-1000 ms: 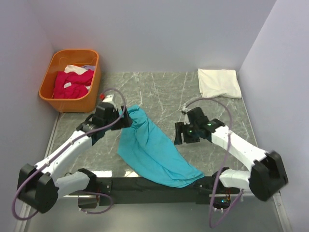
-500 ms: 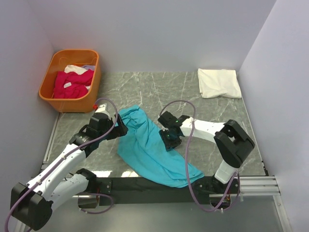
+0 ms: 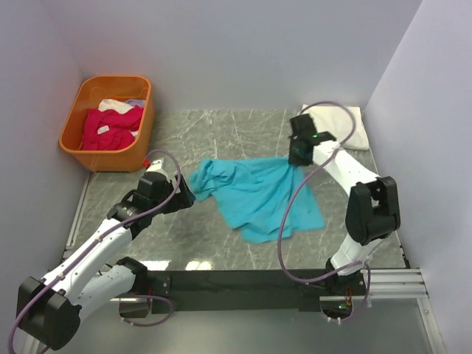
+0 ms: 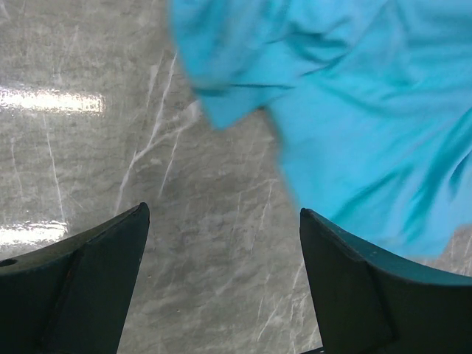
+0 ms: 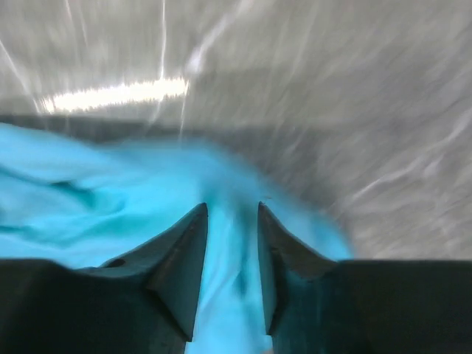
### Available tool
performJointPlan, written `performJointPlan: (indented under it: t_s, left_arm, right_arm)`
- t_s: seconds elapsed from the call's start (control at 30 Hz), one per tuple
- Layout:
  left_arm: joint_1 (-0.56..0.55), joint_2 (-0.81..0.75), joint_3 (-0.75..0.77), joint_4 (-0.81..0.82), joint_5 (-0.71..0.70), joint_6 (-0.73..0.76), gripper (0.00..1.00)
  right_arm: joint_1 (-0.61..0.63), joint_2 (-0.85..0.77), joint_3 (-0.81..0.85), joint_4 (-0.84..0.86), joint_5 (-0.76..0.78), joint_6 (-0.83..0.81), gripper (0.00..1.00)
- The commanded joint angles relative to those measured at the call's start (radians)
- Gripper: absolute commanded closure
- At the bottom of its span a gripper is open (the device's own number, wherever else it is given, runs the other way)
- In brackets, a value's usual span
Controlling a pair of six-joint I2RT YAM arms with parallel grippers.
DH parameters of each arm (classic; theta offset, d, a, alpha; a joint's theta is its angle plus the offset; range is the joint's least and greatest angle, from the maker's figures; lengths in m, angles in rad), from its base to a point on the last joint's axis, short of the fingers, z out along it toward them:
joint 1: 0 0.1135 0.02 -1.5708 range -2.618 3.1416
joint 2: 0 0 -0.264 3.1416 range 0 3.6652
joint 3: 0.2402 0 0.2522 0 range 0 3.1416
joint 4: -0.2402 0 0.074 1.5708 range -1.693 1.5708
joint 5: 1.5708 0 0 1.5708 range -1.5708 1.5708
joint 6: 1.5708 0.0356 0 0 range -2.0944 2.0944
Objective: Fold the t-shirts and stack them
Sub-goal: Flatten the tshirt out
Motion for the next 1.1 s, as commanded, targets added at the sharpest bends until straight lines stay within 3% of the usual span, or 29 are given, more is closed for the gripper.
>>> performJointPlan:
  t_s: [0.0,0.13,0.3,0.47,0.77,1.07]
  left_arm:
    - [-0.002,0.025,0.008,0.033,0.021,0.004,0.12]
    - [-0.002,0.059,0.023,0.039,0.038,0.01,0.12]
    - [-0.002,0.118,0.068,0.07,0.043,0.016,0.14]
    - [-0.001,0.287,0.151,0.137,0.069,0.026,0.14]
    - [-0.053,0.598,0.332,0.185,0.08,0.069,0.14]
    - [-0.082,0.81,0.465,0.162,-0.005,0.089,0.23]
  right_arm:
    - [-0.018,-0.066,0.073,0.049,0.024,0.008,0.56]
    - [0.052,-0.12,0.015,0.08,-0.121,-0.052,0.45]
    - [0.211,-0.18,-0.163,0.071,-0.192,-0.126,0.45]
    - [0.315,-0.169,-0.272,0.074,-0.208,-0.153,0.47]
    - [0.393,-0.039,-0.24,0.074,-0.217,-0.234,0.44]
    - [0.456,0.067,-0.194,0.068,-0.169,-0.251,0.44]
